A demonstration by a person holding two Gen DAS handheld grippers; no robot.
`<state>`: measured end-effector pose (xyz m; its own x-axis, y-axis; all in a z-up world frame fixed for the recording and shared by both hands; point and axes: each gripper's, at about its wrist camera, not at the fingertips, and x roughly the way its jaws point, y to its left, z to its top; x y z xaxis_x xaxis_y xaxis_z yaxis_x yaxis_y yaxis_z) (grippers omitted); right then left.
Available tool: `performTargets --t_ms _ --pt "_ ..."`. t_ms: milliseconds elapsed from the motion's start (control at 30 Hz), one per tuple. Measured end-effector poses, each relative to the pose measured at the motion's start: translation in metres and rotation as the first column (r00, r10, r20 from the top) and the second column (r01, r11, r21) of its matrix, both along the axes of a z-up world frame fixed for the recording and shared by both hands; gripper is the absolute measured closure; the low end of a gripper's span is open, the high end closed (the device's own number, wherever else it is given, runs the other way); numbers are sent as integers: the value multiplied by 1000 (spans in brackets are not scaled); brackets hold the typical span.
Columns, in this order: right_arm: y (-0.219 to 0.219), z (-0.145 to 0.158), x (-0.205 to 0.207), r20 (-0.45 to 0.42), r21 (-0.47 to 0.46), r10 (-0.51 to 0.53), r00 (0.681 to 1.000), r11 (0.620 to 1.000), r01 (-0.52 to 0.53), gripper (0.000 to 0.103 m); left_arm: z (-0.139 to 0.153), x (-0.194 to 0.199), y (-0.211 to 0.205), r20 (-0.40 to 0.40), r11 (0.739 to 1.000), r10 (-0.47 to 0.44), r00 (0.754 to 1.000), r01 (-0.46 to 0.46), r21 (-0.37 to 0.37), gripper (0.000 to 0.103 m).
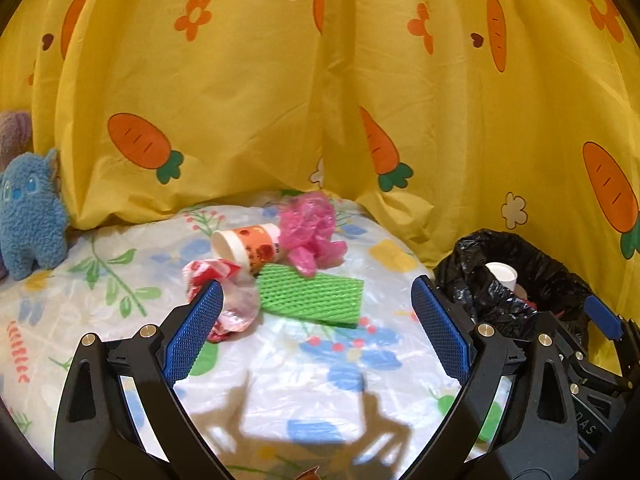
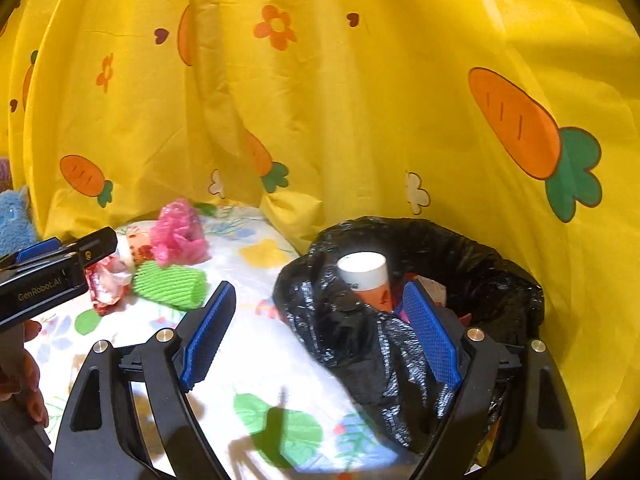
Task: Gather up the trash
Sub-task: 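Move the right tool to the green mesh sleeve and close on it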
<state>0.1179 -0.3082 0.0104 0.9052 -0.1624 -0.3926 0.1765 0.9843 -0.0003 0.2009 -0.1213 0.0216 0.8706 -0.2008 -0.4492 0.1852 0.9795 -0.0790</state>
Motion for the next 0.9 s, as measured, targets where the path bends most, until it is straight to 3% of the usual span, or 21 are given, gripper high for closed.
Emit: performTargets --t_ms 500,733,900 --pt "63 -12 21 -66 -1 131 989 991 -132 20 -19 6 99 -11 972 235 972 -235 8 10" --pt "82 -19 66 -123 26 156 980 988 -154 20 -35 26 133 -36 943 333 942 -333 0 10" --pt "93 -39 116 -208 25 161 965 987 -160 20 -47 33 145 -69 937 347 935 -349 -28 10"
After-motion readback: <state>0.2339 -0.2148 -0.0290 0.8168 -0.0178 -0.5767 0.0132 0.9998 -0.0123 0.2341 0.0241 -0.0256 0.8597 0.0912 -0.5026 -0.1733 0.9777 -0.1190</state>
